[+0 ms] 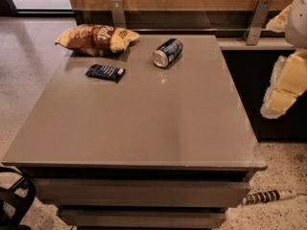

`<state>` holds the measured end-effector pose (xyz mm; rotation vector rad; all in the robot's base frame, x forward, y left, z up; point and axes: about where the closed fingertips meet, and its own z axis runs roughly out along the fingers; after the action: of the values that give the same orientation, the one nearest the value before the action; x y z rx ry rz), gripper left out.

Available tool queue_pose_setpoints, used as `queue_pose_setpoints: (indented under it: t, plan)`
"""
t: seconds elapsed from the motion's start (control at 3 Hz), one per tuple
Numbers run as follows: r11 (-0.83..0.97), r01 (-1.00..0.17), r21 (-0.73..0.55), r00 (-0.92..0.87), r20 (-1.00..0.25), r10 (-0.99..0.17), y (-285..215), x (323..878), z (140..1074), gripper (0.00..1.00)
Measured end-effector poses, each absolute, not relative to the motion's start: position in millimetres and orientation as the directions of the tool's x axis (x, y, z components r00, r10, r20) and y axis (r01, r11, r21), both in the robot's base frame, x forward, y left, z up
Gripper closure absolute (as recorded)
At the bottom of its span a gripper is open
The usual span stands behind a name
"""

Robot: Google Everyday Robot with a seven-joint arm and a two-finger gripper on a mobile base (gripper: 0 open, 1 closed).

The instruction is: Place pepsi can upright

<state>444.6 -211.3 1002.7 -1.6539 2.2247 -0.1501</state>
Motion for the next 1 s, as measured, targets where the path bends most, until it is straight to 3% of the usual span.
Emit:
queue_pose_setpoints:
  t: [0.33,1.0]
  plan:
    - [0.377,-0.886,-0.270,-0.317,-0.240,-0.917,-196.5,464.1,1026.3,0.00]
    - [0.570,-0.796,-0.203,-0.466,-0.396,-0.791,-128.8,518.9,1069.0,0.00]
